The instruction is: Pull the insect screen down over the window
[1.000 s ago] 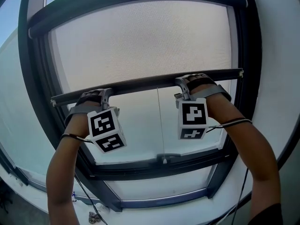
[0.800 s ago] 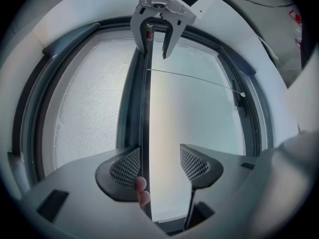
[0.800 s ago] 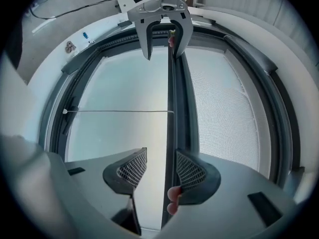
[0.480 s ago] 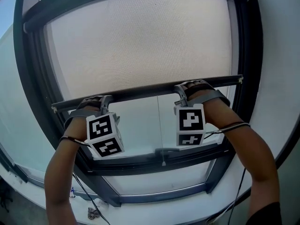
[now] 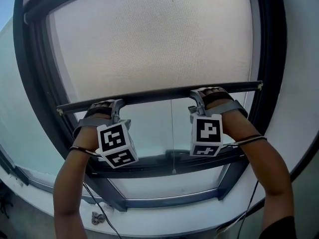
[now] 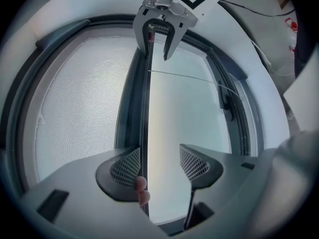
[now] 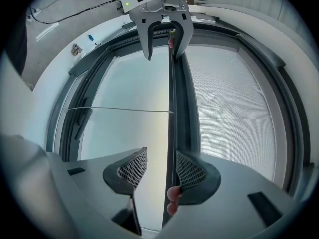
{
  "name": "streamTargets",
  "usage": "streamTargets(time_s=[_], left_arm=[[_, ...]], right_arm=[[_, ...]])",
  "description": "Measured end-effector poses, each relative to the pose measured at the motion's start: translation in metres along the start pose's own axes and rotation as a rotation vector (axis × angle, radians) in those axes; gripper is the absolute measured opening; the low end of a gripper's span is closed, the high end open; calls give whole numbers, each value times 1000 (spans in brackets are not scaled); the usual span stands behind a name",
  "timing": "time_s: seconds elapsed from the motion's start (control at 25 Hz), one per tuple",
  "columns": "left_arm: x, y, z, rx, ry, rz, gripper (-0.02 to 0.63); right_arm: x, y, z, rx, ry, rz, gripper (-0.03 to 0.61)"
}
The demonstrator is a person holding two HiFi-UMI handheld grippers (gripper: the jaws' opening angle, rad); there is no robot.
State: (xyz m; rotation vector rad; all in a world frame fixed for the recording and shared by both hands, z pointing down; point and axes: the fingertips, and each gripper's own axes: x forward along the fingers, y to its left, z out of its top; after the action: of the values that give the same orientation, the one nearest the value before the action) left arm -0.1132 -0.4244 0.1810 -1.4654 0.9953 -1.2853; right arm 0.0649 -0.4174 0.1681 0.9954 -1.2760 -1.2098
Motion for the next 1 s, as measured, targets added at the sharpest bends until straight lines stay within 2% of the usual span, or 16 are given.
streamTargets(time_s=[0.12, 0.36, 0.64, 0.84, 1.0], left_arm=[[4, -12, -2, 2, -16, -9, 252], [13, -53, -2, -12, -40, -79, 242], [22, -72, -6, 2, -7, -35, 242], [31, -116, -3, -27, -40, -143, 234], [35, -149, -1, -71, -79, -173, 232]], right_arm=[[3, 12, 3, 4, -5, 16, 183], [7, 53, 6, 10, -11, 69, 183], [15, 75, 9, 30, -22, 64, 183], [18, 119, 13, 56, -35, 138, 181], [22, 154, 15, 63, -46, 156, 181]])
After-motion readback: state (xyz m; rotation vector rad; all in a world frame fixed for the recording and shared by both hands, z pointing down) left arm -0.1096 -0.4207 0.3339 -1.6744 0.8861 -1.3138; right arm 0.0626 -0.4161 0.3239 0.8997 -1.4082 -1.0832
